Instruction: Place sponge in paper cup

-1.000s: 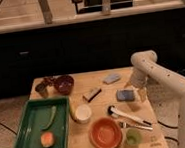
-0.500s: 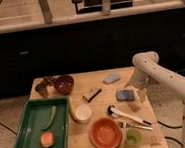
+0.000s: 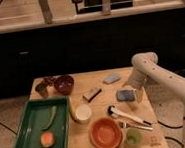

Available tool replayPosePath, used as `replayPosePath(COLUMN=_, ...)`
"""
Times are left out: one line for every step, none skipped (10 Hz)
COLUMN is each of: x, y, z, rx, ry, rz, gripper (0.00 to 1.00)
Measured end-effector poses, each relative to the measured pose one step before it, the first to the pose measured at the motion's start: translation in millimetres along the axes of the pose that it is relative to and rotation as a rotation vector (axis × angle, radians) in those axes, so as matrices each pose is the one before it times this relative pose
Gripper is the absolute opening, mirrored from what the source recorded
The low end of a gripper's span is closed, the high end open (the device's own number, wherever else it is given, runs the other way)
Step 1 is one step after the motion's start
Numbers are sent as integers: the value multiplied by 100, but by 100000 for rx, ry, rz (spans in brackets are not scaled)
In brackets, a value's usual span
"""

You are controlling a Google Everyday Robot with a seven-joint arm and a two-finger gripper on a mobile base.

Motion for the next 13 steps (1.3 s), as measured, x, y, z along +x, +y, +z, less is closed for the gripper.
replayPosePath(x=-111, y=-114, z=168, rx=-88, ry=-227, rz=601, gripper=80)
replayPosePath(x=-203, y=-248, z=175, rx=-16, ry=-117, rz=66, gripper=80)
replayPosePath(x=-303, y=-369, z=215, rx=-119, ry=-84, rz=-143, gripper=80)
replayPosePath(x=-150, y=-206, z=239, rx=-43, ry=-198, rz=56, gripper=80)
replayPosePath(x=-35, y=-25, z=201, rx=-168, ry=-254, rz=97, gripper=80)
replayPosePath(x=-70, y=-92, z=333, rx=-225, ry=-562, rz=3, gripper=76)
replayPosePath(x=-104, y=-54, z=213, rx=-461, ry=-253, rz=-367, gripper=68)
replayPosePath(x=-83, y=-74, z=169, rx=-401, ry=-186, rz=-370, gripper=60)
replayPosePath(x=-56, y=-105, z=230, rx=-556, ry=-377, rz=-496, gripper=46)
replayPosePath(x=49, y=7, z=169, rx=-395, ry=-243, rz=-217, gripper=36)
replayPosePath(x=14, y=-31, z=82, rx=-171, ry=-155, rz=-207, gripper=28)
replayPosePath(x=-15, y=-87, z=154, rx=-369, ry=-310, rz=-478, gripper=12)
replayPosePath(x=29, y=9, z=12, rx=-11, ry=-107, rz=-16, gripper=7)
